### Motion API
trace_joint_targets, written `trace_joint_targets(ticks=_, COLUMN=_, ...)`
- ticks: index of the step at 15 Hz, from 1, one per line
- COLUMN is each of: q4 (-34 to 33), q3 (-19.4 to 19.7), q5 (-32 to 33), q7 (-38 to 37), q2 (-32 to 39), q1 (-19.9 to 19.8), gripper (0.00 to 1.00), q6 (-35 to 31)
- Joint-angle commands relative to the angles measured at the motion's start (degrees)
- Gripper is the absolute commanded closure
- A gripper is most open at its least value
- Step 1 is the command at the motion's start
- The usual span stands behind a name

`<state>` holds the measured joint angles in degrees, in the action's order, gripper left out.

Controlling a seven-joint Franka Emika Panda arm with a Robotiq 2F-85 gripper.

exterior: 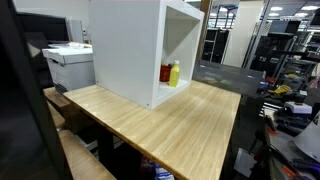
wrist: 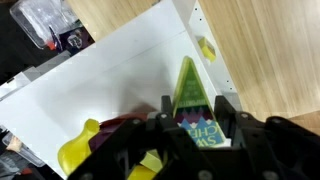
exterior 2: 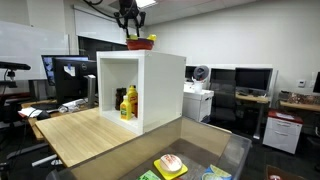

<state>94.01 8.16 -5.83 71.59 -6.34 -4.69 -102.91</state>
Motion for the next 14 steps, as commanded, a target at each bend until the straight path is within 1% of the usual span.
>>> trace_joint_targets(ticks=1, q4=2.67, q3=-0.53, q5=-1.43, q7=0.48, q2=-2.03, q1=0.63, gripper=0.78, q6=-2.7)
trace_joint_targets(ticks=10, q4=0.95, q3=-0.14, q5=-1.91, q7=1.25, q2=-3.34, q1=0.9, gripper=0.78, q6=-2.05)
trace_joint_targets(ticks=14, q4=-0.32, q3=-0.16, q5=-2.05, q7=0.43, q2=-3.49, q1=1.22, gripper=0.78, q6=-1.62)
